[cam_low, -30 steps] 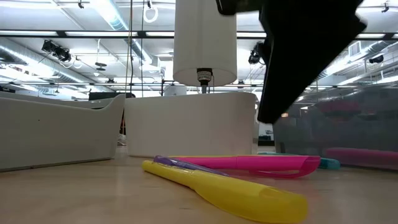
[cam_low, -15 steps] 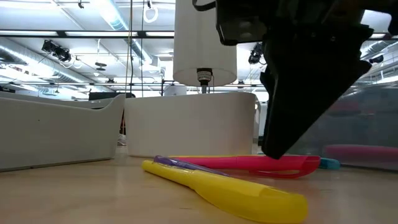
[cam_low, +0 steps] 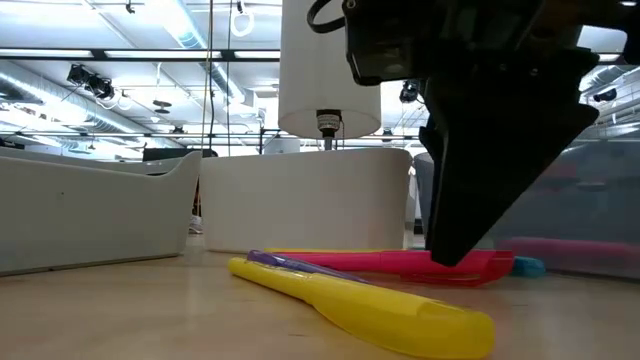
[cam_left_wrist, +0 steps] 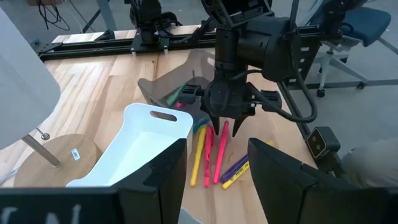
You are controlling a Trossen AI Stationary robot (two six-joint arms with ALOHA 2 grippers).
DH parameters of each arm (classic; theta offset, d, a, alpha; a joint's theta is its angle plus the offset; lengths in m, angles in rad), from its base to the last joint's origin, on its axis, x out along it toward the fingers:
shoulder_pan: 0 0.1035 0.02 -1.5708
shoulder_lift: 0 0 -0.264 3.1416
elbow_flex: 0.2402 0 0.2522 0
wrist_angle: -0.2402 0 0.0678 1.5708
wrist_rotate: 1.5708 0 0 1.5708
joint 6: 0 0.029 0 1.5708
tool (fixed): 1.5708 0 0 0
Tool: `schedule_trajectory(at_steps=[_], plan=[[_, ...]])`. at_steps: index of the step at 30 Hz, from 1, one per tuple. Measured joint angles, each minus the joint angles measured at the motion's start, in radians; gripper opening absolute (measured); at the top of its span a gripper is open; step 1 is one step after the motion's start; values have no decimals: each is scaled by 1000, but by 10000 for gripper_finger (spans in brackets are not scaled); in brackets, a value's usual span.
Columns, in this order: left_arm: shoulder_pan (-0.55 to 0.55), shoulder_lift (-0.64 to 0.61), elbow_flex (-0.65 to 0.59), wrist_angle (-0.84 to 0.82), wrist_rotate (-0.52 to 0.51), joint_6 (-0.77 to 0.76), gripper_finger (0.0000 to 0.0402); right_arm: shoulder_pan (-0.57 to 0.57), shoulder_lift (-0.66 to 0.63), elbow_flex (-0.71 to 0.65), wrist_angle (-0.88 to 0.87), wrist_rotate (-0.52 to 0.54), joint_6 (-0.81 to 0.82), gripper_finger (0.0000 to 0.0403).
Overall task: Pick & Place Markers
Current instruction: Put the bottom pink marker pen in the white bin
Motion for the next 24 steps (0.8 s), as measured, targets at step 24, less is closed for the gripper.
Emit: schedule_trajectory(at_steps=[24], plan=[[0,0,0,0,0,-1,177,-13,-2,2,-1,-80,18,128]])
